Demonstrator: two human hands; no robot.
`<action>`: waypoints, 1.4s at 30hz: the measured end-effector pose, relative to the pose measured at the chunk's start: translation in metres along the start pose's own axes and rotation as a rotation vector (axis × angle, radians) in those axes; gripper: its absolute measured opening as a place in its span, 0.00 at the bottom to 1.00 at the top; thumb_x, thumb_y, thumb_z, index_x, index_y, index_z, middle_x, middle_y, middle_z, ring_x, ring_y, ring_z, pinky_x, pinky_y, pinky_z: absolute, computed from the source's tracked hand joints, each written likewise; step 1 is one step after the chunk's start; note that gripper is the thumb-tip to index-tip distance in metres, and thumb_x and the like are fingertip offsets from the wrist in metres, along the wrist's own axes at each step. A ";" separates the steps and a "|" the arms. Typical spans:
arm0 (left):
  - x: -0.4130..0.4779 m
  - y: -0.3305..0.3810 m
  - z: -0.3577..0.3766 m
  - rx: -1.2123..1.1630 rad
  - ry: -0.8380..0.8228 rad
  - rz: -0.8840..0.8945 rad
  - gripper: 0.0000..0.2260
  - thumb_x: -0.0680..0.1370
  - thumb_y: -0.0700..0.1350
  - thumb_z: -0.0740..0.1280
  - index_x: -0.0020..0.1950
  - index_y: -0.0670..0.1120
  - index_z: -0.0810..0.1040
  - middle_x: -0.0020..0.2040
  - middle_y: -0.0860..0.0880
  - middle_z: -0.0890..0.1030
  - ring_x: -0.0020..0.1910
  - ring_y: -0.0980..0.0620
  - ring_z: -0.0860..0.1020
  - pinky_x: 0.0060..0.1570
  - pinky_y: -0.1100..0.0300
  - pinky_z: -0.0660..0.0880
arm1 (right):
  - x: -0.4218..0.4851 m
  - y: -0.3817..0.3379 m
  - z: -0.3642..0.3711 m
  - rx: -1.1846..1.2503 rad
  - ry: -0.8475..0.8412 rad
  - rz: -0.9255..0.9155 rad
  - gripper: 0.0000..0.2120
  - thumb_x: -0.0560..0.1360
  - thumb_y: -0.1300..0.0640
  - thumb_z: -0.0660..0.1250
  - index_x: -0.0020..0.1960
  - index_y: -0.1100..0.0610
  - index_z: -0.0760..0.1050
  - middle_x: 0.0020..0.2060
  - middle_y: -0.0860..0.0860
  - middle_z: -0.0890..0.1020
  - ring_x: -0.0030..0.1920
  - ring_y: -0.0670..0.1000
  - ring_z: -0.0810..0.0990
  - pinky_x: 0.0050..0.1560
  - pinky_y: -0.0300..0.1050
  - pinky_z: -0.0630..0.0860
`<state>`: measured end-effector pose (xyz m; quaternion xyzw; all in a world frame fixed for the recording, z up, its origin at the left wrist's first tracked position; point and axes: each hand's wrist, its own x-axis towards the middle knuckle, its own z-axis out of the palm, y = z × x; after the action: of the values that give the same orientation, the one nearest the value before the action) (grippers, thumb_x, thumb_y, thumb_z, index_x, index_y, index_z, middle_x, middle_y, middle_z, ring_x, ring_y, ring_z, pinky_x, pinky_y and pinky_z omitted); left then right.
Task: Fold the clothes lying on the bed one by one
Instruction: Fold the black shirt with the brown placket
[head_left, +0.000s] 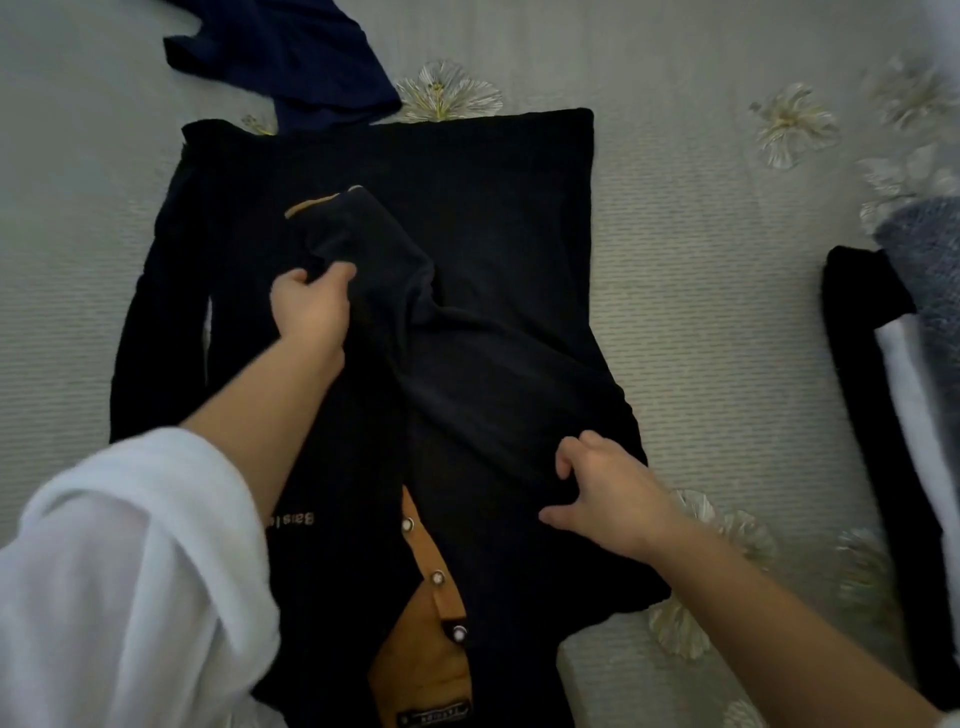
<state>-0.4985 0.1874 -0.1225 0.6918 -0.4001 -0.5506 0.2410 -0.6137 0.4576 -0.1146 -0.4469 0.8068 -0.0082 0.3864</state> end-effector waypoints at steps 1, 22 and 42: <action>0.005 0.009 0.004 -0.007 -0.025 -0.057 0.15 0.74 0.46 0.71 0.57 0.44 0.72 0.48 0.47 0.79 0.41 0.54 0.77 0.45 0.61 0.77 | 0.002 0.000 -0.002 0.017 -0.022 0.013 0.19 0.68 0.44 0.74 0.48 0.49 0.66 0.46 0.44 0.69 0.48 0.46 0.70 0.47 0.41 0.70; 0.097 0.015 -0.070 -0.123 -0.075 -0.002 0.22 0.72 0.35 0.66 0.65 0.47 0.71 0.58 0.46 0.78 0.53 0.50 0.79 0.50 0.54 0.79 | 0.040 -0.050 -0.040 -0.106 -0.491 0.291 0.28 0.68 0.36 0.70 0.56 0.56 0.72 0.50 0.50 0.75 0.54 0.51 0.76 0.52 0.42 0.73; 0.131 0.007 -0.177 0.348 -0.092 0.221 0.19 0.74 0.50 0.72 0.61 0.44 0.76 0.52 0.47 0.82 0.48 0.52 0.81 0.53 0.57 0.77 | 0.136 -0.188 0.038 -0.442 0.092 -0.219 0.34 0.74 0.28 0.39 0.73 0.38 0.28 0.73 0.48 0.26 0.72 0.54 0.23 0.70 0.61 0.29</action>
<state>-0.3222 0.0576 -0.1429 0.6490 -0.5730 -0.4748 0.1583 -0.4961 0.2584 -0.1571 -0.6045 0.7525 0.1065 0.2389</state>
